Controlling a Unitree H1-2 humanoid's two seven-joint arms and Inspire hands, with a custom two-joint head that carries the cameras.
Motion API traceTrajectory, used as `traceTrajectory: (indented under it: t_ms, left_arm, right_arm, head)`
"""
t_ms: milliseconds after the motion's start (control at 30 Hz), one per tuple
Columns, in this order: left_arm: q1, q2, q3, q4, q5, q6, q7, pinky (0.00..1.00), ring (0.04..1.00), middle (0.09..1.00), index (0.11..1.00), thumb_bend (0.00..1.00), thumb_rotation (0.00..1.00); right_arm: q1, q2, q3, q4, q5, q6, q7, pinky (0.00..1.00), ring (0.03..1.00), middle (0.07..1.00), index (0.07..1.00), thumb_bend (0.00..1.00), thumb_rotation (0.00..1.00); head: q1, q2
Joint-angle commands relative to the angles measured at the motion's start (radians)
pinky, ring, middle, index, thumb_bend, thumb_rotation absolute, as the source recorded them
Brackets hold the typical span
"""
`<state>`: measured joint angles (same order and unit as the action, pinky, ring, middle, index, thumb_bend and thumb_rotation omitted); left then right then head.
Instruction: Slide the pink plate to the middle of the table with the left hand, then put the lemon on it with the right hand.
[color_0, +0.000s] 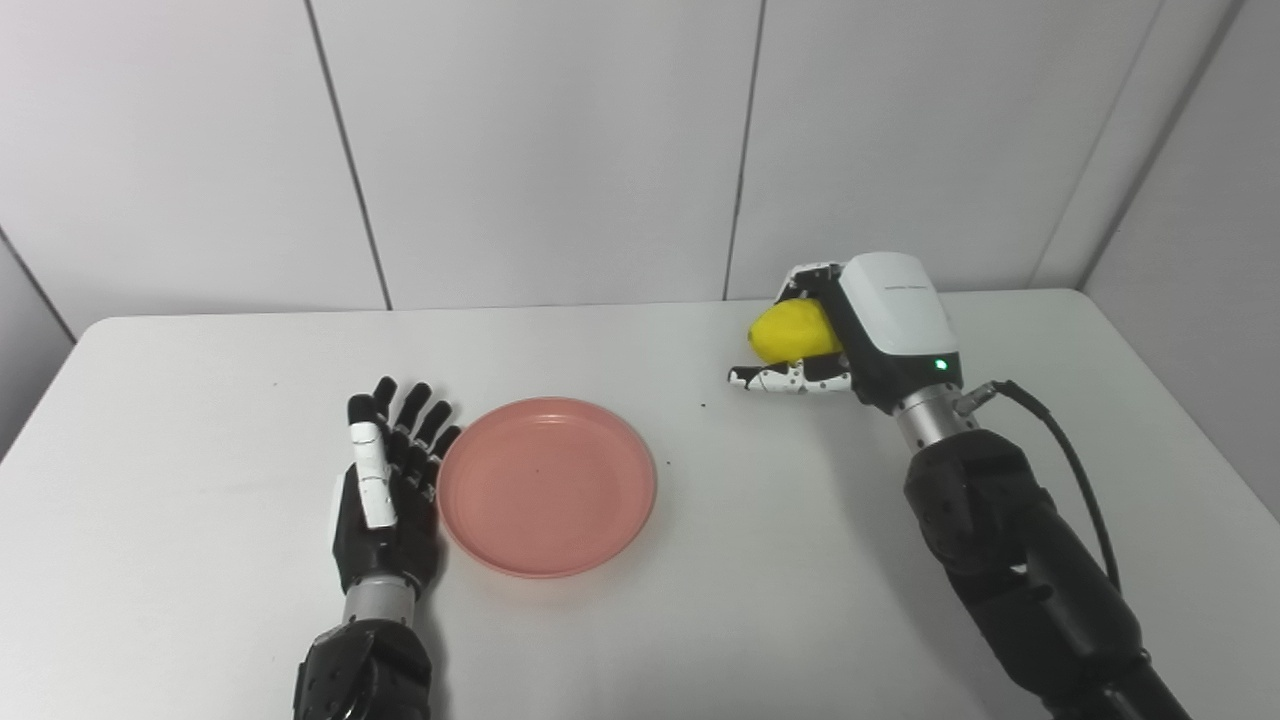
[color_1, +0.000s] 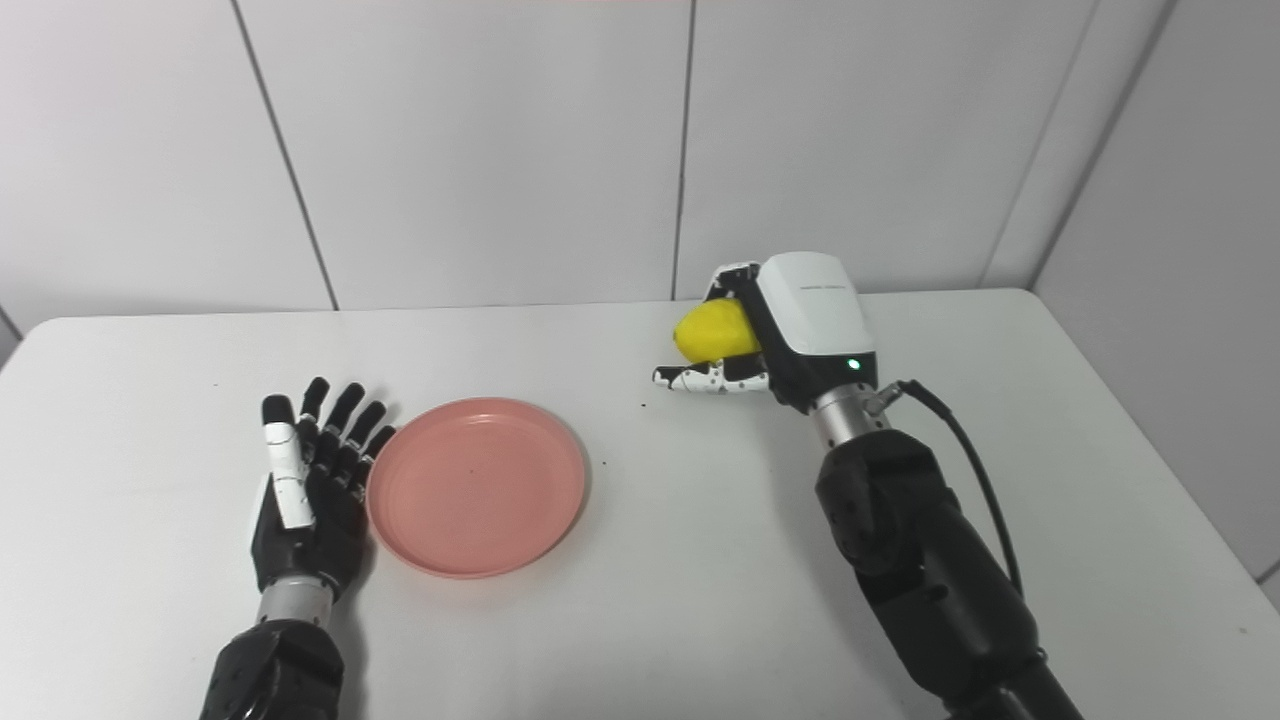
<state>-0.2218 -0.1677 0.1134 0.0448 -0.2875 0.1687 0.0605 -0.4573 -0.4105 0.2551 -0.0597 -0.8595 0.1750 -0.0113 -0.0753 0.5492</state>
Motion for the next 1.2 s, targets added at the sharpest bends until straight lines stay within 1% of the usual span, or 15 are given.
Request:
traceTrajectory:
  t_ms: [0,33,67,100,167,233,400,467,567,667,767,833,1000,1067,1167]
  left_arm:
    - [0.03,-0.048,-0.008,0.02,0.015,0.018,0.035,0.92,0.868,0.901,0.928,0.9,0.85]
    - [0.03,-0.054,-0.011,0.023,0.017,0.015,0.038,0.92,0.867,0.9,0.926,0.9,0.85]
    - [0.03,-0.057,-0.013,0.025,0.018,0.013,0.041,0.92,0.865,0.898,0.919,0.89,0.84]
    - [0.03,-0.062,-0.017,0.03,0.022,0.005,0.046,0.92,0.864,0.896,0.916,0.89,0.84]
    - [0.029,-0.07,-0.027,0.04,0.028,-0.009,0.054,0.91,0.853,0.888,0.901,0.87,0.84]
    - [0.029,-0.078,-0.037,0.048,0.031,-0.023,0.06,0.9,0.847,0.887,0.893,0.86,0.83]
    - [0.031,-0.093,-0.06,0.061,0.041,-0.04,0.077,0.9,0.843,0.884,0.908,0.88,0.81]
    - [0.032,-0.095,-0.065,0.066,0.042,-0.047,0.081,0.9,0.838,0.877,0.907,0.88,0.81]
    - [0.032,-0.096,-0.069,0.07,0.039,-0.051,0.088,0.88,0.836,0.877,0.901,0.89,0.81]
    - [0.035,-0.094,-0.071,0.069,0.033,-0.05,0.094,0.88,0.837,0.877,0.899,0.9,0.8]
    - [0.038,-0.092,-0.072,0.066,0.029,-0.051,0.098,0.88,0.831,0.867,0.89,0.9,0.79]
    - [0.039,-0.088,-0.074,0.066,0.031,-0.054,0.097,0.88,0.831,0.864,0.885,0.91,0.79]
    - [0.039,-0.082,-0.074,0.068,0.031,-0.056,0.096,0.9,0.836,0.863,0.887,0.9,0.8]
    - [0.04,-0.079,-0.074,0.068,0.031,-0.056,0.095,0.9,0.834,0.862,0.894,0.91,0.8]
    - [0.04,-0.077,-0.075,0.066,0.031,-0.051,0.095,0.91,0.833,0.865,0.899,0.9,0.81]
  right_arm:
    - [-0.056,0.001,0.003,-0.045,-0.012,-0.052,-0.008,0.16,0.219,0.294,0.344,0.62,0.43]
    - [-0.058,0.002,0.006,-0.045,-0.012,-0.055,-0.006,0.16,0.22,0.295,0.344,0.62,0.43]
    - [-0.059,0.003,0.009,-0.045,-0.011,-0.057,-0.004,0.16,0.222,0.297,0.347,0.63,0.44]
    - [-0.063,0.009,0.014,-0.044,-0.004,-0.066,-0.002,0.17,0.229,0.303,0.348,0.63,0.45]
    - [-0.07,0.019,0.023,-0.041,0.001,-0.08,-0.003,0.18,0.238,0.311,0.35,0.63,0.43]
    - [-0.076,0.026,0.03,-0.038,-0.002,-0.092,-0.006,0.17,0.225,0.297,0.332,0.64,0.42]
    - [-0.088,0.042,0.036,-0.026,0.008,-0.132,-0.012,0.16,0.211,0.281,0.317,0.64,0.4]
    - [-0.097,0.053,0.044,-0.023,0.006,-0.139,-0.008,0.17,0.218,0.287,0.321,0.64,0.42]
    - [-0.107,0.069,0.055,-0.016,0.003,-0.152,-0.004,0.16,0.206,0.277,0.32,0.64,0.39]
    - [-0.114,0.093,0.078,-0.006,0.0,-0.16,0.005,0.15,0.206,0.277,0.325,0.64,0.4]
    - [-0.118,0.111,0.094,0.004,0.001,-0.159,0.011,0.18,0.234,0.31,0.393,0.63,0.41]
    - [-0.121,0.129,0.111,0.017,-0.006,-0.158,0.016,0.18,0.238,0.316,0.401,0.63,0.41]
    - [-0.127,0.162,0.14,0.043,-0.031,-0.149,0.027,0.17,0.234,0.316,0.386,0.64,0.42]
    - [-0.129,0.174,0.148,0.057,-0.025,-0.151,0.035,0.18,0.249,0.334,0.416,0.64,0.43]
    - [-0.133,0.189,0.162,0.078,-0.026,-0.158,0.035,0.19,0.252,0.338,0.434,0.65,0.43]
  head:
    - [0.01,0.0]
    - [0.036,-0.001]
    - [0.036,-0.001]
    - [0.06,-0.001]
    - [0.082,-0.003]
    - [0.106,-0.004]
    - [0.153,-0.005]
    - [0.159,-0.005]
    - [0.158,-0.006]
    - [0.154,-0.008]
    - [0.154,-0.008]
    - [0.154,-0.008]
    - [0.146,-0.007]
    - [0.144,-0.007]
    - [0.14,-0.006]
